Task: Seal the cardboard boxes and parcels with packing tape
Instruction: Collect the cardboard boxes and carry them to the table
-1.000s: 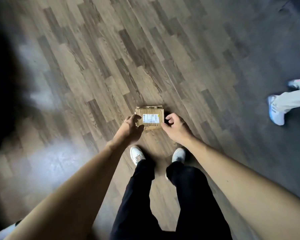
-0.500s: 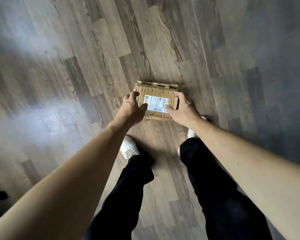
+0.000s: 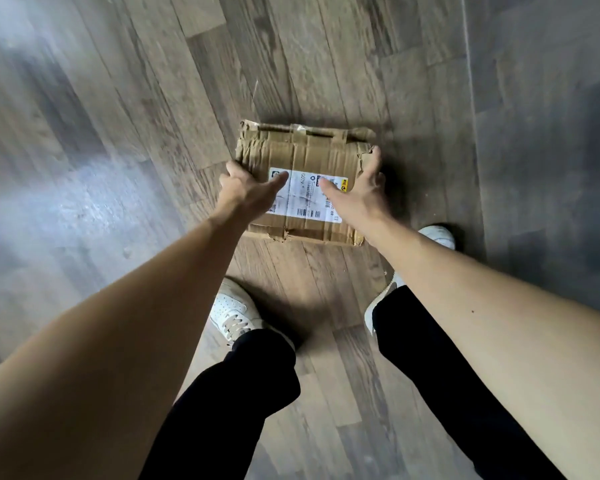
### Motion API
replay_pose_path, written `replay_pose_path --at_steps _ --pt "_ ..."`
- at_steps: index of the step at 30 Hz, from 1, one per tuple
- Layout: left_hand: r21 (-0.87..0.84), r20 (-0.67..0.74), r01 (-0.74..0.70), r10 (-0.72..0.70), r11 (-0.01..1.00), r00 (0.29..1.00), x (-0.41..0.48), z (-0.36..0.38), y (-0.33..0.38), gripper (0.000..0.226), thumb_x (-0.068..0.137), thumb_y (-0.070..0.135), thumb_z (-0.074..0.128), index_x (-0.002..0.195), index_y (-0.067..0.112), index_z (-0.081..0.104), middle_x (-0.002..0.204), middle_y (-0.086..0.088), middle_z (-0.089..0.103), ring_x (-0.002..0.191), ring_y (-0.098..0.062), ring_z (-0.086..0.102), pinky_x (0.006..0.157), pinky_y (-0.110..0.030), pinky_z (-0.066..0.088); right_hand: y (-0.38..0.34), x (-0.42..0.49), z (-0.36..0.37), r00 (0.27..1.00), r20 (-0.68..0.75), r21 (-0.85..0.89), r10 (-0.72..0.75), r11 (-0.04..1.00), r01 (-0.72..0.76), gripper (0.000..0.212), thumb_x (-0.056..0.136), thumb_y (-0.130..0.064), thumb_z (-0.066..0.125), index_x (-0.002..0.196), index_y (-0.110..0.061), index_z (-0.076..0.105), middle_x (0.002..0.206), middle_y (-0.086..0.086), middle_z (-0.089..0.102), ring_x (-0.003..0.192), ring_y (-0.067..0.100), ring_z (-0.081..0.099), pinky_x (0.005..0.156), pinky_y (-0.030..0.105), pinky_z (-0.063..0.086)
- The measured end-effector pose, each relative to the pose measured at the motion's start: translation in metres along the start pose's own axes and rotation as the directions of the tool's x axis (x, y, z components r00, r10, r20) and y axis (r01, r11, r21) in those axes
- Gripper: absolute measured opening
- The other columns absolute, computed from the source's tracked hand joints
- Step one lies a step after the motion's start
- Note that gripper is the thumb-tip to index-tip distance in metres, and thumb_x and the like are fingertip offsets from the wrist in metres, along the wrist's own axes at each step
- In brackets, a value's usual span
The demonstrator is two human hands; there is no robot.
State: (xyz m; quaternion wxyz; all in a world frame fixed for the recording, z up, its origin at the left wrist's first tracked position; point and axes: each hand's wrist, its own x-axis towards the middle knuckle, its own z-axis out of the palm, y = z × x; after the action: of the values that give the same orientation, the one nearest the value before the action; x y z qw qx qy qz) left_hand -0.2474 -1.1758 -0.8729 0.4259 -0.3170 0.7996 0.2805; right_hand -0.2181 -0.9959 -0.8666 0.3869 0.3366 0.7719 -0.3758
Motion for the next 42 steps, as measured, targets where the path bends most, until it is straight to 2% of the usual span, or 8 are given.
replay_pose_path --at_steps 4,7,10,18,21,28,34,42 --pt "-0.154 -0.075 -0.018 0.006 0.988 0.997 -0.03 -0.016 -0.01 0.089 0.076 0.072 0.066 0.129 0.008 0.037 0.126 -0.011 0.048 0.117 -0.031 0.053 0.102 -0.047 0.047 -0.013 -0.032 -0.011 0.994 -0.077 0.026 -0.074 0.997 0.077 0.103 0.093 -0.048 0.064 0.158 -0.012 -0.007 0.161 0.011 0.022 0.145 0.026 0.028 0.114 0.03 0.026" --pt "-0.313 -0.087 0.035 -0.065 0.949 0.994 -0.065 -0.047 -0.009 0.097 0.062 0.09 0.056 0.115 0.009 0.05 0.103 -0.002 0.054 0.101 -0.026 0.061 0.086 -0.04 0.052 -0.029 -0.071 -0.031 0.987 -0.127 0.077 -0.095 0.991 0.106 0.072 0.094 -0.047 0.062 0.142 -0.01 0.023 0.138 0.01 0.038 0.121 0.023 0.042 0.09 0.026 0.035" --pt "-0.442 -0.152 0.043 -0.122 0.896 0.981 -0.108 -0.082 -0.002 0.08 0.071 0.082 0.061 0.106 0.011 0.046 0.102 -0.002 0.053 0.092 -0.017 0.054 0.083 -0.032 0.046 -0.053 -0.116 -0.051 0.983 -0.168 0.095 -0.077 0.991 0.094 0.056 0.095 -0.052 0.058 0.123 -0.008 0.038 0.126 0.01 0.039 0.115 0.025 0.046 0.075 0.022 0.028" --pt "-0.636 -0.118 -0.011 -0.083 0.772 0.99 -0.239 -0.2 0.011 0.071 0.074 0.056 0.068 0.118 0.011 0.034 0.102 -0.004 0.055 0.089 -0.018 0.062 0.084 -0.042 0.06 -0.132 -0.255 -0.101 0.983 -0.119 0.068 -0.141 0.986 0.15 0.046 0.095 -0.058 0.054 0.107 -0.014 0.057 0.121 0.01 0.057 0.099 0.021 0.056 0.078 0.024 0.036" --pt "-0.638 -0.151 -0.048 -0.064 0.768 0.986 -0.284 -0.248 0.005 0.068 0.07 0.053 0.065 0.115 0.013 0.034 0.102 -0.004 0.057 0.098 -0.022 0.066 0.09 -0.047 0.057 -0.167 -0.304 -0.109 0.964 -0.12 0.021 -0.235 0.971 0.239 0.045 0.094 -0.06 0.054 0.092 -0.015 0.061 0.104 0.012 0.066 0.094 0.025 0.064 0.072 0.025 0.039" --pt "-0.627 -0.29 -0.136 -0.068 0.767 0.955 -0.381 -0.334 -0.024 0.057 0.074 0.045 0.065 0.109 0.011 0.037 0.097 -0.004 0.057 0.095 -0.025 0.065 0.089 -0.048 0.056 -0.23 -0.408 -0.11 0.921 -0.098 -0.063 -0.377 0.926 0.373 0.05 0.094 -0.062 0.052 0.099 -0.013 0.06 0.109 0.014 0.063 0.095 0.027 0.062 0.074 0.027 0.039" --pt "-0.586 -0.392 -0.239 -0.012 0.775 0.92 -0.464 -0.382 -0.058 0.061 0.084 0.048 0.073 0.111 0.009 0.035 0.107 -0.005 0.056 0.098 -0.021 0.058 0.086 -0.034 0.048 -0.265 -0.49 -0.107 0.871 -0.061 -0.012 -0.487 0.873 0.488 0.048 0.091 -0.058 0.059 0.109 -0.013 0.058 0.116 0.014 0.06 0.101 0.025 0.06 0.08 0.029 0.043" --pt "-0.677 -0.513 -0.295 -0.145 0.674 0.846 -0.562 -0.404 -0.097 0.069 0.082 0.048 0.076 0.115 0.006 0.033 0.097 0.001 0.05 0.089 -0.011 0.051 0.077 -0.026 0.041 -0.303 -0.567 -0.111 0.76 0.126 -0.075 -0.638 0.758 0.648 0.038 0.086 -0.044 0.07 0.109 -0.016 0.059 0.121 0.011 0.054 0.105 0.024 0.057 0.087 0.031 0.044"
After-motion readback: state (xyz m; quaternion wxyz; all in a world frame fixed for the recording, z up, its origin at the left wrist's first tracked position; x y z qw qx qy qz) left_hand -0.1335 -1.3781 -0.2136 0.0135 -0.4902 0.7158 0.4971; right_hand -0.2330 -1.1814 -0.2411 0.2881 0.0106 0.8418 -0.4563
